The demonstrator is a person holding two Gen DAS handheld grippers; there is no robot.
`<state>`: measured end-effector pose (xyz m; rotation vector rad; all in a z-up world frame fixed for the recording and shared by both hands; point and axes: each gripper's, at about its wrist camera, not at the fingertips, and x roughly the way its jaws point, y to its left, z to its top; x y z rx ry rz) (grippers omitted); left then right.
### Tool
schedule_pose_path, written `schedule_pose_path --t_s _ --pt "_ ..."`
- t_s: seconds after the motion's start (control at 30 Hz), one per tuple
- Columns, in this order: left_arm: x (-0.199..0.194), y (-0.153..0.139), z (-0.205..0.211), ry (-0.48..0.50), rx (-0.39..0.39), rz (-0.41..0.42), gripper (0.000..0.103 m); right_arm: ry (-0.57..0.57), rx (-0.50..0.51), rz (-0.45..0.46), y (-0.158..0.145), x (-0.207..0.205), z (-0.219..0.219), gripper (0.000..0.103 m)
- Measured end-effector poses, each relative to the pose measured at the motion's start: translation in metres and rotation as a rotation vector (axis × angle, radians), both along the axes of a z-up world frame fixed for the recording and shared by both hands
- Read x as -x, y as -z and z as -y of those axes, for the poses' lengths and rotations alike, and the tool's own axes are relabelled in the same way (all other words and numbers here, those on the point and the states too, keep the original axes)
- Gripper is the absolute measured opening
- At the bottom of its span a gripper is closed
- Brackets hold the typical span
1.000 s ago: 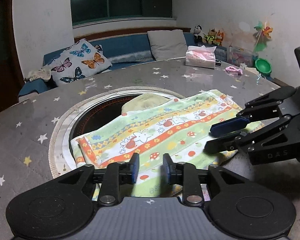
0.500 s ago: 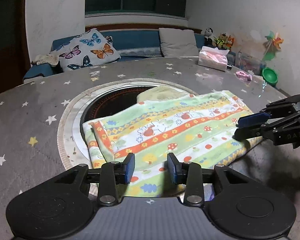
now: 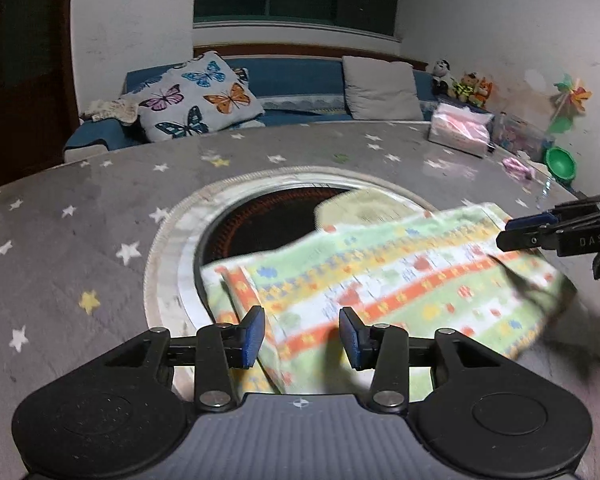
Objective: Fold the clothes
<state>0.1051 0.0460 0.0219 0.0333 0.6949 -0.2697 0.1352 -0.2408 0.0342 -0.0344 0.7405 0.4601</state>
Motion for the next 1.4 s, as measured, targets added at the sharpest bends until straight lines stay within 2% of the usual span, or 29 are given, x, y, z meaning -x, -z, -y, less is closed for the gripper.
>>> schedule_pose_path --t_s 0.13,0.23,0.5,0.57,0.6,0.77,0.83,1.0,1.07,1.13,1.27,1.4 --pt "-0.019 -0.001 -0.002 -0.028 0.001 0.003 0.042 0.025 0.005 -0.02 0.011 -0.02 0.001 0.039" --pt "-0.034 0.006 -0.006 -0.054 -0.005 -0.028 0.042 0.033 -0.006 -0.021 0.012 -0.024 0.003 0.038" --pt "-0.036 0.011 -0.016 -0.101 -0.011 -0.045 0.042 0.001 0.036 0.017 -0.004 -0.006 -0.009 0.04" --pt "-0.034 0.009 -0.017 -0.11 -0.013 -0.046 0.043 -0.044 0.046 0.035 -0.01 0.005 -0.02 0.044" --pt "-0.032 0.008 -0.018 -0.116 -0.014 -0.043 0.048 -0.068 0.049 0.041 -0.011 0.01 -0.026 0.048" --pt "-0.022 0.0 -0.024 -0.144 -0.016 -0.025 0.064 -0.219 0.081 0.057 -0.013 0.039 -0.067 0.049" --pt "-0.018 -0.004 -0.027 -0.157 -0.018 -0.016 0.074 -0.275 0.103 0.073 -0.013 0.051 -0.085 0.049" --pt "-0.009 -0.009 -0.036 -0.186 -0.011 -0.006 0.089 -0.392 0.133 0.091 -0.011 0.072 -0.123 0.051" --pt "-0.006 -0.01 -0.04 -0.197 -0.002 -0.009 0.091 -0.422 0.145 0.092 -0.009 0.077 -0.136 0.051" --pt "-0.004 -0.01 -0.044 -0.209 0.009 -0.016 0.099 -0.448 0.161 0.097 -0.006 0.081 -0.148 0.052" --pt "0.001 -0.011 -0.054 -0.233 0.035 -0.021 0.103 -0.494 0.204 0.124 -0.001 0.088 -0.17 0.053" --pt "0.006 -0.012 -0.065 -0.267 0.074 -0.03 0.103 -0.511 0.244 0.143 0.005 0.09 -0.185 0.052"
